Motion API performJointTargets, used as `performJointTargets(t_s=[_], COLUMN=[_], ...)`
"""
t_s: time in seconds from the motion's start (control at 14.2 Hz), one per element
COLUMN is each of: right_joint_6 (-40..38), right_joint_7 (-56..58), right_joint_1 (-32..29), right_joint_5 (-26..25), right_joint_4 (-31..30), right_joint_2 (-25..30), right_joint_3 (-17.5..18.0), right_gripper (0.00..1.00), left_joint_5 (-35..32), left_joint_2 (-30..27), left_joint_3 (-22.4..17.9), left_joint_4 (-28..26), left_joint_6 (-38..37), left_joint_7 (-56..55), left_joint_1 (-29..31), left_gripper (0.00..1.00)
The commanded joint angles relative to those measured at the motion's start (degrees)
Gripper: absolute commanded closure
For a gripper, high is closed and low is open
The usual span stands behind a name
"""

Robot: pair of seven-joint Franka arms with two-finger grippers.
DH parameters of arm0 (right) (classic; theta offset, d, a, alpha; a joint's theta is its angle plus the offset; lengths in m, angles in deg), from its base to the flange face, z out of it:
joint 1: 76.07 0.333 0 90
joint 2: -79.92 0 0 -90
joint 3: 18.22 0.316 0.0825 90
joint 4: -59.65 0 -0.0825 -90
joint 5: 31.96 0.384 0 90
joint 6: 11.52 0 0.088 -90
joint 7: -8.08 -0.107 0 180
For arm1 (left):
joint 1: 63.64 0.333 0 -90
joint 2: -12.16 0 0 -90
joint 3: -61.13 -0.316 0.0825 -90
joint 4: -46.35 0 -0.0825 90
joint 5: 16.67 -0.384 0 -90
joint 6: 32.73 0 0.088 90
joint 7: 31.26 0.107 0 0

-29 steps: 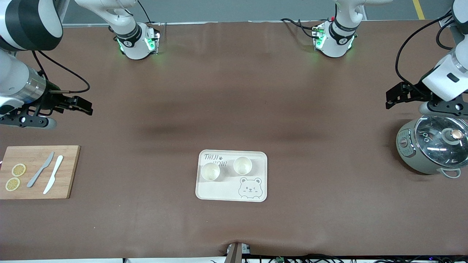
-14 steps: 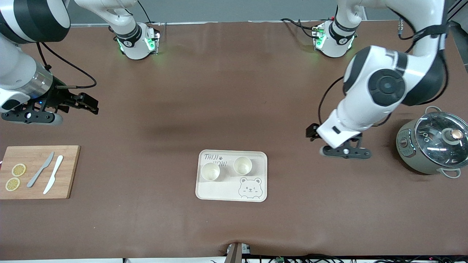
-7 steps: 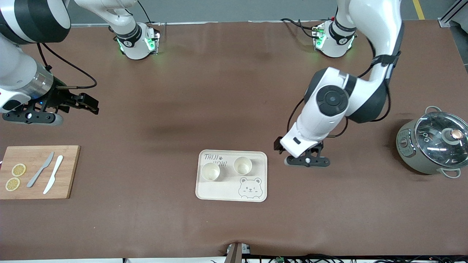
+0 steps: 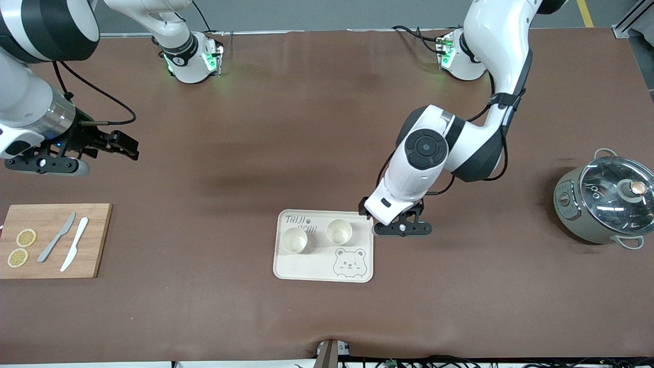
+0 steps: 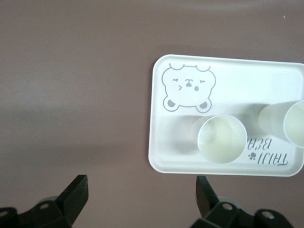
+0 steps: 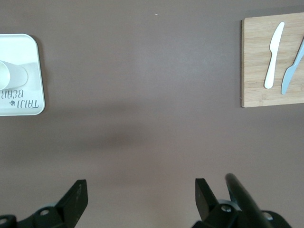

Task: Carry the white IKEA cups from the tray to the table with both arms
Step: 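Reach the left gripper down to the white cup on the tray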

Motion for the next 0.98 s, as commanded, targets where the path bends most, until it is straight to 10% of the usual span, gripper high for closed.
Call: performJointTargets(t_s=[0.0,0.91], right_joint_6=[-0.05,0.39], right_joint_7=[-0.57,-0.57], right_joint_1=[0.15,-0.29], right_joint_5=[0.68,0.76], right_joint_4=[-0.18,-0.1], right_joint_2=[0.15,0.06], right_joint_3=[-0.15,-0.15], right_gripper=[0.0,0.0], left_joint_5=[-1.25,-1.07], left_joint_2=[4.49,14.95], left_joint_3=[-0.59,-7.62], left_joint_4=[5.25,8.41], left_joint_6=[0.54,10.56], left_joint_7=[-3.16,-6.86], left_joint_1=[-1.54,-10.24], left_gripper=[0.0,0.0])
